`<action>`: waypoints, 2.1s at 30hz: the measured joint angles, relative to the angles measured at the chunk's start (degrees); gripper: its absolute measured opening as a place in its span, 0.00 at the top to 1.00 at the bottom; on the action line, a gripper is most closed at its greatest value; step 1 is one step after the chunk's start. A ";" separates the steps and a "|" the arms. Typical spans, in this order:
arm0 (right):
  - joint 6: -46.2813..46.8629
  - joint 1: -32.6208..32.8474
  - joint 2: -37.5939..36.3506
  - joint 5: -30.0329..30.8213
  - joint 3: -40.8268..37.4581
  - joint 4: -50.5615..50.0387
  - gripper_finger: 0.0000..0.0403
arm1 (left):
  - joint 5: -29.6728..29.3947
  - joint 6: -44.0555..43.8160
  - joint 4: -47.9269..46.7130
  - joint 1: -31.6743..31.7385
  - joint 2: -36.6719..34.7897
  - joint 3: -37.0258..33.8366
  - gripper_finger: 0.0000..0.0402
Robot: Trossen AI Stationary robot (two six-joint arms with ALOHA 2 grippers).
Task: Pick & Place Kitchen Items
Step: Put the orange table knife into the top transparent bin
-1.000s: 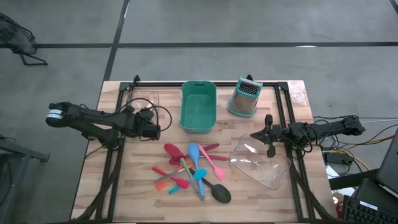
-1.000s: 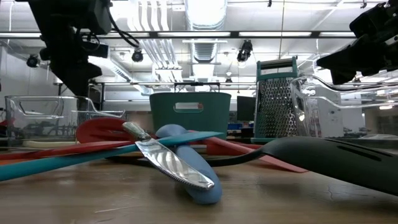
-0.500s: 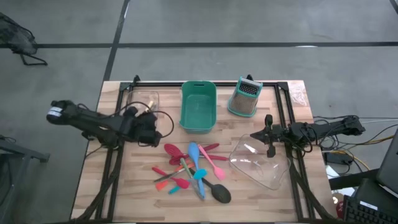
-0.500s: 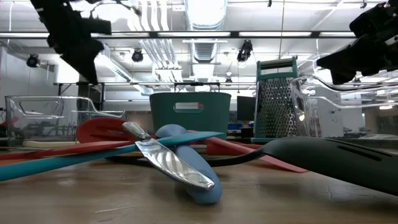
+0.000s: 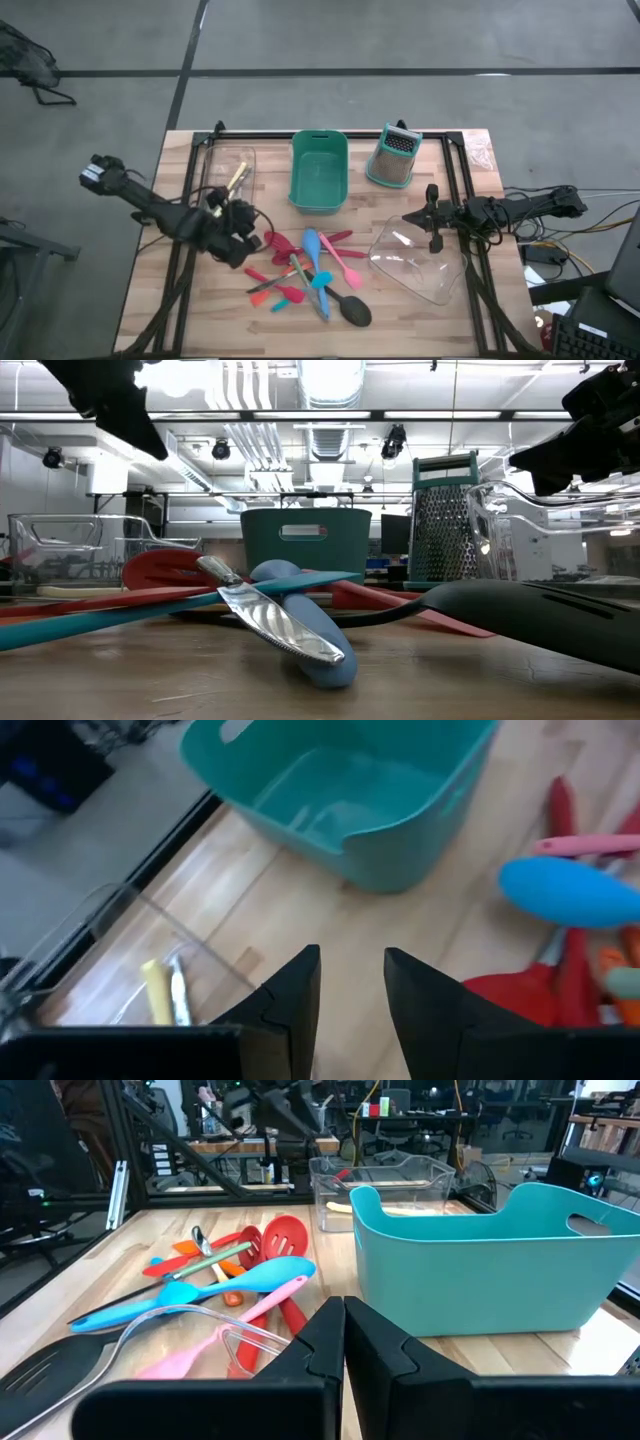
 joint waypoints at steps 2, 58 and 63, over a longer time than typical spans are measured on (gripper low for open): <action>-0.07 -0.02 0.00 0.00 -0.01 0.00 0.98 | -0.10 0.52 1.98 -1.37 0.00 0.00 0.70; -0.07 -0.01 0.00 0.00 0.00 0.00 0.98 | 10.41 15.06 33.66 -19.03 16.98 -0.31 0.70; -0.07 0.00 0.01 0.00 -0.01 0.00 0.98 | 10.85 12.51 30.14 -18.97 16.98 -0.45 0.69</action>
